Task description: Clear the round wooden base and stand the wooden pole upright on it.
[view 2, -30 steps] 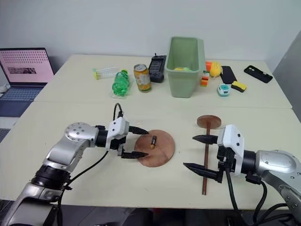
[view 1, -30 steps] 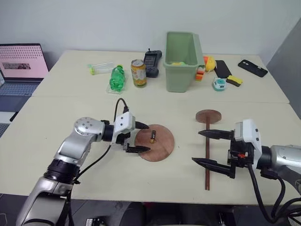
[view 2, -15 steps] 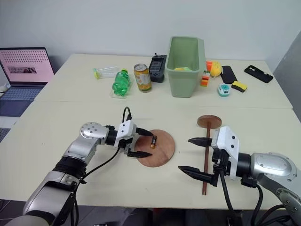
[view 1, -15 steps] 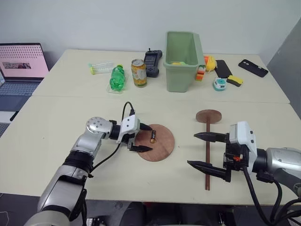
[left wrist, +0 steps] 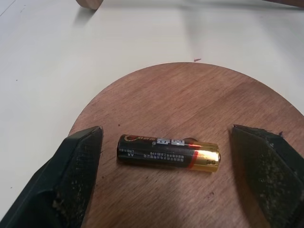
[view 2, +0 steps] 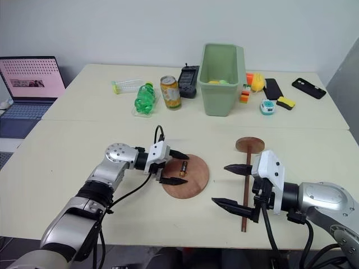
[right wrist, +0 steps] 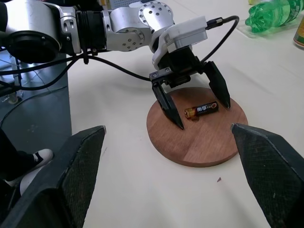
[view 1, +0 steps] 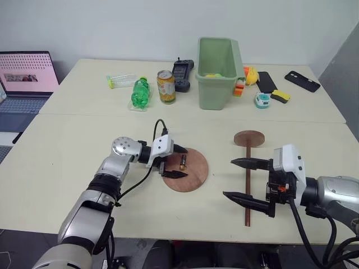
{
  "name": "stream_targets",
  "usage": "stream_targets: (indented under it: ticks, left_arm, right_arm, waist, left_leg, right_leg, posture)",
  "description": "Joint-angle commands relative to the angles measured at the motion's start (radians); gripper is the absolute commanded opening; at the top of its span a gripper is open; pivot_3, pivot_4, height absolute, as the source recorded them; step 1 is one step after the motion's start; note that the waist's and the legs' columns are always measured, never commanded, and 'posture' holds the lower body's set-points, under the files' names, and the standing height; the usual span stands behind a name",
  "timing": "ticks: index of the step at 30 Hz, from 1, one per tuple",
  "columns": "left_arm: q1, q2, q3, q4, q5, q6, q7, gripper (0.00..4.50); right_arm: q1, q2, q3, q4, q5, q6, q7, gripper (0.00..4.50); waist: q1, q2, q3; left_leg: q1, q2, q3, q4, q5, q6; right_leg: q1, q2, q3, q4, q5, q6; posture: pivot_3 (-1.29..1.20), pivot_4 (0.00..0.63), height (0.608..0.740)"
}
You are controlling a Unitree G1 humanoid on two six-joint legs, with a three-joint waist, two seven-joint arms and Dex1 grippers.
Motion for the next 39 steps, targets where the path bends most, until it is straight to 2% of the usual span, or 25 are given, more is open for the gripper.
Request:
stream_targets:
  ticks: [1,4,8,14,16,21,26,31,39]
  left_arm:
    - [-0.013,0.006,-0.003,-0.017,0.007,0.031,-0.025,4.01]
    - [-0.010,0.009,-0.002,-0.023,0.012,0.041,-0.029,3.29]
    - [-0.007,0.004,0.006,-0.031,0.019,0.036,-0.004,2.66]
    - [0.002,0.005,0.038,-0.087,-0.012,0.091,0.034,2.62]
    - [0.007,0.027,0.100,-0.122,-0.045,0.148,0.094,2.62]
    - [0.034,0.105,0.339,-0.105,-0.116,0.267,0.366,2.62]
    - [0.099,0.157,0.514,-0.050,-0.099,0.214,0.663,2.61]
    - [0.161,0.177,0.627,0.012,-0.109,0.197,0.871,2.61]
    - [0.204,0.152,0.673,0.063,-0.157,0.252,0.927,2.61]
  right_arm:
    - [-0.004,-0.011,-0.022,-0.036,0.022,-0.004,-0.005,4.50]
    - [-0.004,-0.016,-0.020,-0.034,0.028,-0.004,0.003,4.50]
    - [-0.008,-0.025,-0.017,-0.024,0.022,-0.011,0.021,4.50]
    - [-0.023,-0.033,-0.011,-0.011,0.008,-0.019,0.045,4.50]
    - [-0.045,-0.037,-0.001,0.002,0.003,-0.025,0.062,4.50]
    - [-0.160,-0.024,0.069,0.060,-0.029,-0.049,0.119,4.50]
    - [-0.323,0.058,0.177,0.143,-0.087,-0.064,0.115,4.50]
    - [-0.444,0.096,0.290,0.212,-0.159,-0.054,0.162,4.50]
    - [-0.542,0.130,0.400,0.292,-0.239,-0.077,0.273,4.50]
  waist:
    - [0.000,0.000,0.000]
    - [0.000,0.000,0.000]
    - [0.000,0.000,0.000]
    - [0.000,0.000,0.000]
    - [0.000,0.000,0.000]
    - [-0.012,-0.002,0.001]
    - [-0.012,-0.002,0.001]
    - [-0.003,-0.005,0.001]
    - [0.010,-0.006,0.000]
  left_leg:
    - [0.000,0.000,0.000,0.000,0.000,0.000]
    - [0.000,0.000,0.000,0.000,0.000,0.000]
    - [0.000,0.000,0.000,0.000,0.000,0.000]
    - [0.000,0.000,0.000,0.000,0.000,0.000]
    - [0.000,0.000,-0.001,0.000,0.000,0.000]
    - [0.001,0.002,-0.002,0.000,0.000,0.000]
    - [0.002,0.004,-0.003,-0.001,0.000,0.000]
    - [-0.001,0.003,-0.003,0.001,0.000,-0.001]
    - [-0.012,0.001,-0.006,0.008,0.002,-0.004]
  right_leg:
    - [0.000,0.000,0.000,0.000,0.000,0.000]
    - [0.000,0.000,0.000,0.000,0.000,0.000]
    - [0.000,0.000,0.000,0.000,0.000,0.000]
    - [0.000,0.000,0.000,0.000,0.000,0.000]
    - [0.000,0.000,0.000,0.000,0.000,0.000]
    - [-0.002,0.000,0.001,0.003,0.000,0.000]
    - [-0.002,-0.001,0.000,0.002,0.000,0.000]
    - [-0.006,-0.004,0.000,0.003,0.000,0.000]
    - [-0.014,-0.005,-0.001,0.008,0.000,0.000]
  posture:
    - [0.00,0.150,0.740]
    - [0.00,0.150,0.740]
    - [0.00,0.150,0.740]
    - [0.00,0.150,0.740]
    - [0.00,0.150,0.740]
    - [0.00,0.150,0.740]
    - [0.00,0.150,0.740]
    - [0.00,0.150,0.740]
    - [0.00,0.150,0.740]
